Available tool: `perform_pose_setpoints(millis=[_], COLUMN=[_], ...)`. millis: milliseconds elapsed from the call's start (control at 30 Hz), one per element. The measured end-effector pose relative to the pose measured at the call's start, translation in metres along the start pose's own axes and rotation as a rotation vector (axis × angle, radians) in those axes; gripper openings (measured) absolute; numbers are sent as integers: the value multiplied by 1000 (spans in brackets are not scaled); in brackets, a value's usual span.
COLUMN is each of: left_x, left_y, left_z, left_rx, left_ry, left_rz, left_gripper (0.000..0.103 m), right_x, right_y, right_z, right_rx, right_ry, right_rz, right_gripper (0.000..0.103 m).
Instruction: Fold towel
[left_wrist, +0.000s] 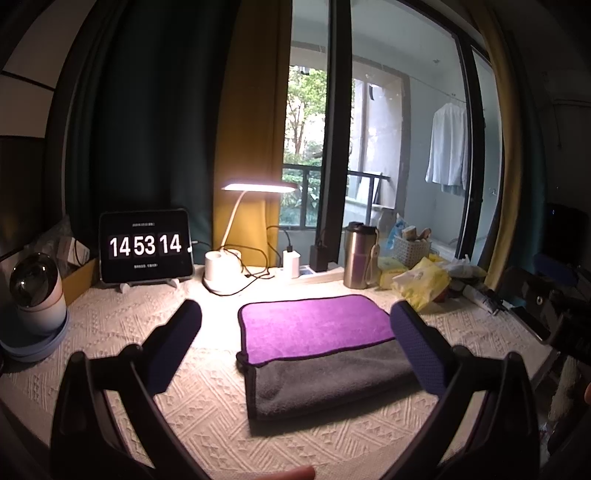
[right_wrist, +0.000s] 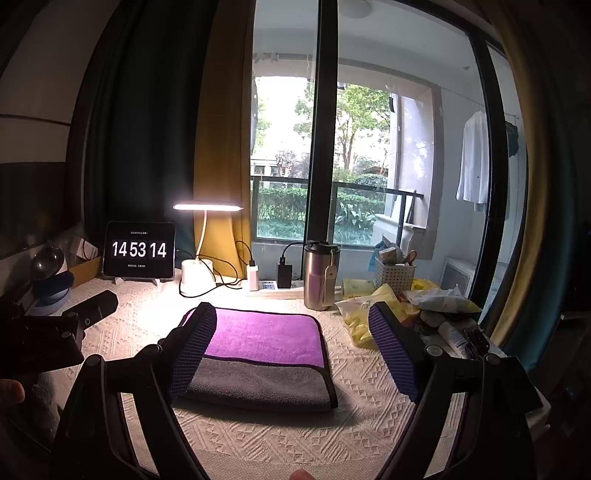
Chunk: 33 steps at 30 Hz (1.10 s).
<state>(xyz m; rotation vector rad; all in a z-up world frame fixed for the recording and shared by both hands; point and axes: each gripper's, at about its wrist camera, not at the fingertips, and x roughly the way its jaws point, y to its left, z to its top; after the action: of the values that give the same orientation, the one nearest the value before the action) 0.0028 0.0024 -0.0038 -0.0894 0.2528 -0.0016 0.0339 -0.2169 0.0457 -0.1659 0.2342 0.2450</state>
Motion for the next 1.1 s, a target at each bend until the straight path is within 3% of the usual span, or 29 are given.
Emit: perform_pose_setpoints(millis=[1100], left_x=[4], left_y=[3], left_z=[-5], left_rx=[-16], left_ry=[22], left_rz=[5], left_gripper=[103], right_x=[-1], right_y=[-2], right_z=[0], right_rx=[4], right_ry=[-1], right_rz=[-2], right_gripper=[87])
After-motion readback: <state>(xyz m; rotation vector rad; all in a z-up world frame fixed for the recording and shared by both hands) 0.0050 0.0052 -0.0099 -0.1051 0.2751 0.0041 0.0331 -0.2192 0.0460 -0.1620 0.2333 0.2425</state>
